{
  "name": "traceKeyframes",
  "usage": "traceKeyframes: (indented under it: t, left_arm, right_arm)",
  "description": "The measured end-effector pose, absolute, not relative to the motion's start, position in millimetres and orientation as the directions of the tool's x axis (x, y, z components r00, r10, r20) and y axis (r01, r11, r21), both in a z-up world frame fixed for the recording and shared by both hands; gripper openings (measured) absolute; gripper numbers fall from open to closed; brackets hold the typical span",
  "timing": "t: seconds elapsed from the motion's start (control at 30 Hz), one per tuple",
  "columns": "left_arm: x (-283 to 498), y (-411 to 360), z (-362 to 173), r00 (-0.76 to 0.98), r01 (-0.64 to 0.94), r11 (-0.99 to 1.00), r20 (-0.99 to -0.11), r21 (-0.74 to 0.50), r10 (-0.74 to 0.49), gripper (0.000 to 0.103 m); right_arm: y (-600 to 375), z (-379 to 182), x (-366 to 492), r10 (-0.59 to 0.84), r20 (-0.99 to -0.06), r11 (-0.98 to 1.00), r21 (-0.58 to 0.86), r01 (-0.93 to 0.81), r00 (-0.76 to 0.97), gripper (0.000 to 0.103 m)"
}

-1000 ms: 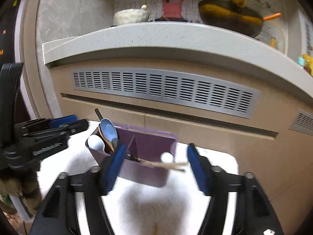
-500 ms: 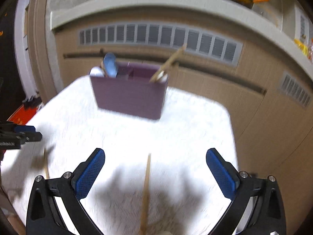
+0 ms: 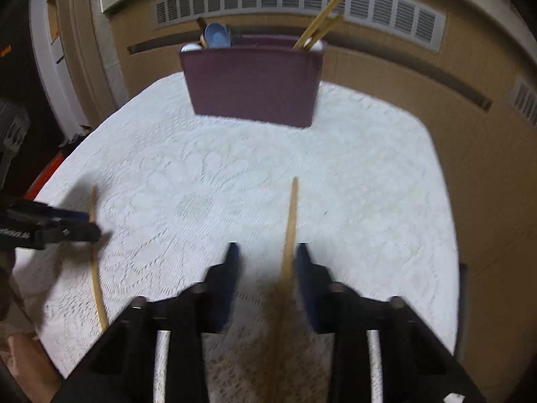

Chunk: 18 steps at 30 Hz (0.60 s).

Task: Organize utensils
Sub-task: 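Grasp a wooden chopstick with the left tool while the right tool grasps another chopstick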

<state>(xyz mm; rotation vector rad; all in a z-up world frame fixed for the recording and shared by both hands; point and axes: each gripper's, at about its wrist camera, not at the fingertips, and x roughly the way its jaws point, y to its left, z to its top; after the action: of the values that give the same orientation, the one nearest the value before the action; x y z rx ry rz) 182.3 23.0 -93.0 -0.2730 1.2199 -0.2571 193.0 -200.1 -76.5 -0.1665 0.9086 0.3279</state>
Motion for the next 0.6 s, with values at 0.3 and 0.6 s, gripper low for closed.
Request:
traceKeyframes:
  t: [0.3, 0.6]
  left_arm:
    - [194, -26, -93, 0.333, 0.18, 0.935, -0.876, -0.304, -0.349, 0.043]
    - [186, -21, -92, 0.324, 0.175, 0.953, -0.9, -0.246, -0.292, 0.043]
  right_arm:
    - [-211, -97, 214, 0.157, -0.826, 0.962, 0.005, -0.271, 0.542, 0.02]
    - [-192, -96, 207, 0.161, -0.81, 0.938, -0.052, -0.342, 0.565, 0.007]
